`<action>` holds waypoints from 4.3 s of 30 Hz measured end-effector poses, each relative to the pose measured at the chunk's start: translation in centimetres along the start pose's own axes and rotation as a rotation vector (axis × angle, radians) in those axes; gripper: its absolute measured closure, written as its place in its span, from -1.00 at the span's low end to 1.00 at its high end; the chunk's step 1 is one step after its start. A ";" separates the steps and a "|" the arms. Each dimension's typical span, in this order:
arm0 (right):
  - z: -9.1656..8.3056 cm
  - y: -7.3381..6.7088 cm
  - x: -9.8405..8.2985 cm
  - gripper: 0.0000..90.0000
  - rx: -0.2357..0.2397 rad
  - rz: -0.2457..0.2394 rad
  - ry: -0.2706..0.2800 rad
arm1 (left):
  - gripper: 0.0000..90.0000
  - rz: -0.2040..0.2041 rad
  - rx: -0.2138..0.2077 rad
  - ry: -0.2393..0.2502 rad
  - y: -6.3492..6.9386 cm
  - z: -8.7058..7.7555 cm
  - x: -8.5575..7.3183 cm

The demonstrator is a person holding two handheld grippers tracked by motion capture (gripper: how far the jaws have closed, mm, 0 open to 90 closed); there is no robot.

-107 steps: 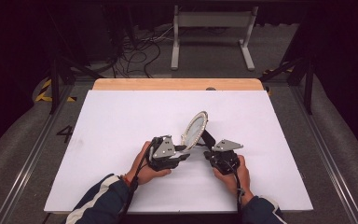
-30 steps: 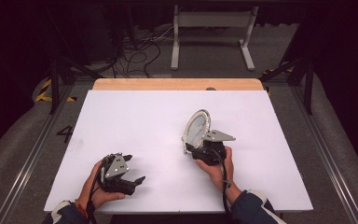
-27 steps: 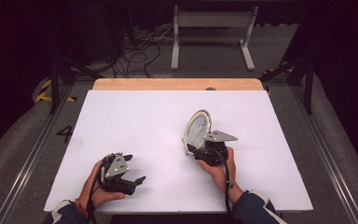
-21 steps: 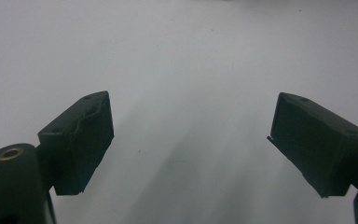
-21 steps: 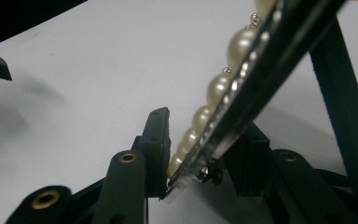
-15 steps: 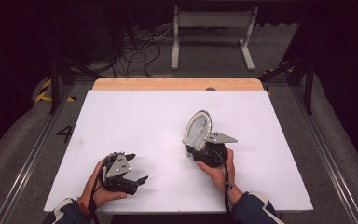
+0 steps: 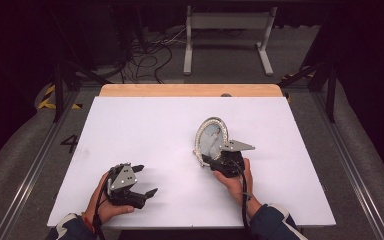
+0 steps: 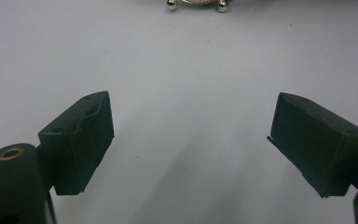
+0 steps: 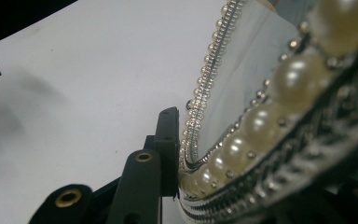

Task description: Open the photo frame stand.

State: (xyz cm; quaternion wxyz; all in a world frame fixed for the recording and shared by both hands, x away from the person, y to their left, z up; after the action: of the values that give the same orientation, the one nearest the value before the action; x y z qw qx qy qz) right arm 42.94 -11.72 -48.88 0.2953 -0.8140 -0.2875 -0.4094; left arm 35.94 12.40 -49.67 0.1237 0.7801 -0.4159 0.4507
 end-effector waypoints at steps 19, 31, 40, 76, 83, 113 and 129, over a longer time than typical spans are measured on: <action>-0.9 0.0 -0.4 0.71 0.087 -0.011 -0.062 | -0.68 -0.021 -0.010 0.002 -0.2 0.4 0.3; -2.4 -0.3 -0.9 0.63 0.033 -0.030 -0.036 | -0.66 -0.027 0.007 0.014 -1.4 3.4 2.4; -2.1 -0.3 -0.8 0.68 0.052 -0.059 -0.011 | -0.61 -0.051 -0.045 0.036 -2.5 6.8 5.4; -6.3 -0.9 -0.6 0.65 0.026 -0.099 0.018 | -0.09 -0.030 -0.183 0.053 -0.9 13.7 11.0; -7.1 -0.6 0.0 0.85 -0.011 -0.082 0.080 | 0.09 -0.037 -0.185 0.050 -1.1 13.4 11.0; -6.9 0.5 0.3 0.85 -0.043 -0.061 0.107 | 0.36 -0.021 -0.171 0.005 -1.3 12.6 10.3; -6.7 1.0 0.4 0.83 -0.054 -0.051 0.105 | 0.39 -0.046 -0.189 0.000 -1.0 11.6 9.7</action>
State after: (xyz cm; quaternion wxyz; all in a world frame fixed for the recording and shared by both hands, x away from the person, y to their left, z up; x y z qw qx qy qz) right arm 40.50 -17.07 -45.45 0.2774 -0.7916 -0.2810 -0.4663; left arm 46.04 1.26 -48.23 0.2071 0.7743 -0.4386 0.4064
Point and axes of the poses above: each handheld gripper's, and its own axes: z roughly forward along the jaws, x roughly out of its top, y roughly to its right, the point moved 8 cm from there along z, roughly forward along the jaws, and after that the axes turned 9 degrees about x, right-handed, at the moved point
